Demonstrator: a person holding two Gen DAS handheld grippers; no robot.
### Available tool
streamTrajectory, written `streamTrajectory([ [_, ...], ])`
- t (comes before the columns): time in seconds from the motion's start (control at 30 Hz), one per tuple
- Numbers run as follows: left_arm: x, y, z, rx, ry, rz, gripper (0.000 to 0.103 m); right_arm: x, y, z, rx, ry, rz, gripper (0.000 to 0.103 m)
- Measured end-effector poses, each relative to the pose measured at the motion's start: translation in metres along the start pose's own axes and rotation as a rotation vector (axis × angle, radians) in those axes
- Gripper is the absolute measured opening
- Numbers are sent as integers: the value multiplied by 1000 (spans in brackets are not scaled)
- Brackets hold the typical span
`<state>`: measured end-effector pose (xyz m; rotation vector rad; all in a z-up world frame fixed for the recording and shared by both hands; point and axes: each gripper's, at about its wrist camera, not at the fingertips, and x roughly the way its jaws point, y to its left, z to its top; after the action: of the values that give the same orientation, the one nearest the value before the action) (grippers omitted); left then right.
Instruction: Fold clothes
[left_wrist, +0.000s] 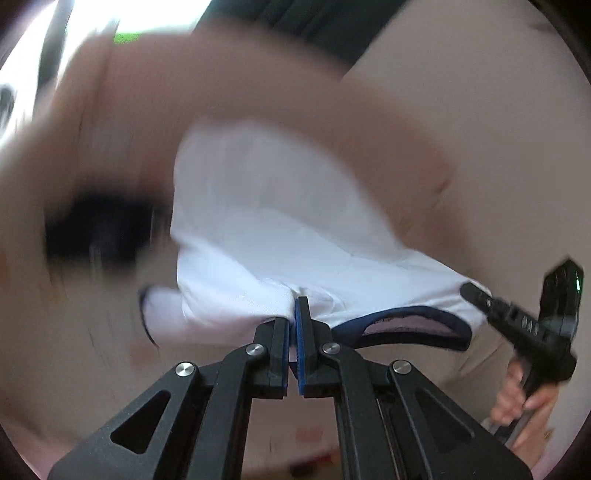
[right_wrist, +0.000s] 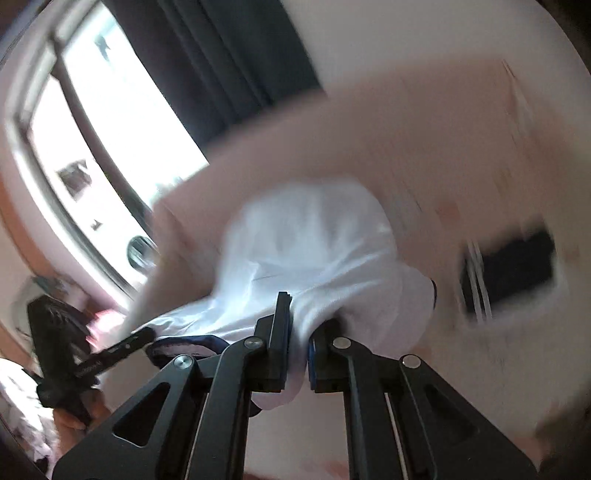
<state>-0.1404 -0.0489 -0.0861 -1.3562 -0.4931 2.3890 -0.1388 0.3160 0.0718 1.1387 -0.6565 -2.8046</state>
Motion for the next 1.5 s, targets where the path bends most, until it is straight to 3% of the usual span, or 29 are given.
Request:
streamTrajectory([
  [0.13, 85, 44, -73, -92, 191, 87, 3, 88, -57, -103, 69, 225, -143, 7],
  [0.27, 100, 50, -121, -77, 230, 119, 3, 122, -89, -167, 110, 363, -206, 7],
  [0.5, 62, 37, -119, 1, 166, 85, 3, 98, -79, -165, 66, 318, -151, 7],
  [0.67, 40, 26, -120, 106, 149, 134, 3, 69, -68, -169, 42, 276, -95, 7],
  [0.73, 55, 28, -125, 99, 207, 147, 5, 77, -66, -180, 17, 328, -133, 8],
  [0.8, 80, 46, -138, 47, 331, 174, 15, 94, -72, -196, 8, 435, -197, 12],
  [0.83, 89, 54, -145, 24, 382, 205, 25, 107, -79, -206, 22, 508, -231, 16],
  [0.87, 91, 60, -150, 12, 401, 224, 26, 110, -83, -209, 46, 523, -241, 16],
  [0.93, 75, 63, -150, -4, 359, 215, 26, 101, -84, -203, 74, 482, -234, 17],
  [1.1, 37, 57, -127, 53, 173, 190, 26, 63, -47, -184, -136, 239, -265, 24],
  [1.17, 47, 57, -121, 85, 171, 182, 26, 72, -40, -187, -177, 254, -254, 26],
  [1.23, 70, 60, -125, 114, 254, 205, 26, 87, -44, -198, -185, 349, -274, 28],
  [1.3, 96, 70, -136, 138, 433, 309, 26, 113, -51, -213, -171, 503, -330, 28],
  [1.33, 94, 74, -132, 134, 443, 306, 26, 112, -55, -210, -139, 516, -318, 28],
  [1.43, 66, 84, -104, 96, 348, 211, 26, 90, -71, -185, -8, 464, -222, 28],
  [1.5, 52, 93, -63, 87, 263, 226, 26, 82, -70, -152, -15, 397, -206, 30],
])
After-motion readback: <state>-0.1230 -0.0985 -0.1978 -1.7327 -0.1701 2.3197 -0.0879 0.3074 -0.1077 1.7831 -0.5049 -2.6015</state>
